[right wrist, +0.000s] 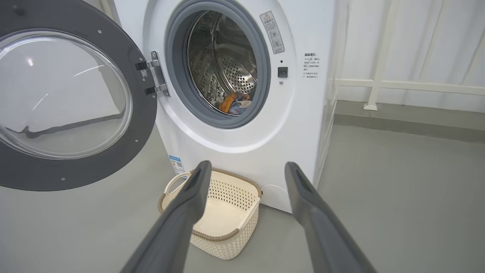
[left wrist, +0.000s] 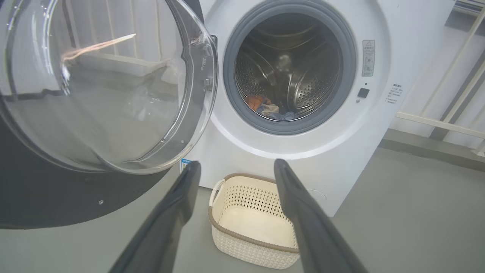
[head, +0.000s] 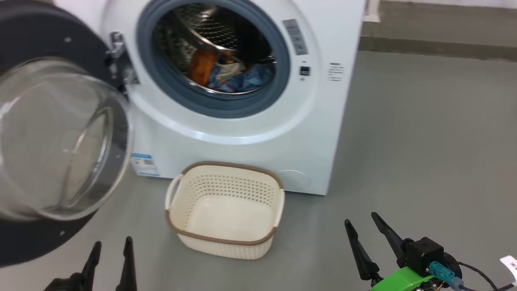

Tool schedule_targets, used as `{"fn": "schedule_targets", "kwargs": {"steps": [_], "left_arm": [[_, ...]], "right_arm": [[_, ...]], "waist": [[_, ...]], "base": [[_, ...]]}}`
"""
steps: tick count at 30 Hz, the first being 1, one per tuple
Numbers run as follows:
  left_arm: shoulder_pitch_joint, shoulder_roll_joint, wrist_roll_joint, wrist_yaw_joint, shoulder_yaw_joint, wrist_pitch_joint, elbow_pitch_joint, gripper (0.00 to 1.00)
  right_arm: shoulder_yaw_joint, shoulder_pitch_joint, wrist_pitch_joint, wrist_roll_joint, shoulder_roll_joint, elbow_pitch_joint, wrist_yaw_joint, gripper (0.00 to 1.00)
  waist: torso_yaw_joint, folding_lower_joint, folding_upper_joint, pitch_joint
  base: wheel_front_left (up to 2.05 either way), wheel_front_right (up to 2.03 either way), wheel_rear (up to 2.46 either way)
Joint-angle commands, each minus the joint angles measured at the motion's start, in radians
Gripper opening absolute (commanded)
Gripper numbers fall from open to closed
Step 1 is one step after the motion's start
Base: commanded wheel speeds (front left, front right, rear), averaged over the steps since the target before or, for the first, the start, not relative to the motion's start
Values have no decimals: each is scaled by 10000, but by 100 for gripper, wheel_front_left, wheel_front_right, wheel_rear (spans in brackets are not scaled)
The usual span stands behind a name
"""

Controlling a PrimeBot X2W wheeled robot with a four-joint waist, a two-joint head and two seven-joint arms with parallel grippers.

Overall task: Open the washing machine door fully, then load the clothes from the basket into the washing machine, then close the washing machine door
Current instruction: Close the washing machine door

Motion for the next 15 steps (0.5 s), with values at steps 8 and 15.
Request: {"fn": "schedule_targets", "kwargs": {"steps": [8, 15], "left_arm": [[-137, 355, 90, -23, 502, -53, -311, 100], [48, 247, 46, 16, 1107, -53, -806, 100]], "right_arm": [[570, -152, -49, 350, 1, -360, 27, 100], [1188, -722, -49, 450, 1, -202, 27, 100]], "waist": [[2221, 0, 0, -136], [2492, 0, 0, 147]], "base": [[0, 0, 0], [0, 0, 0]]}}
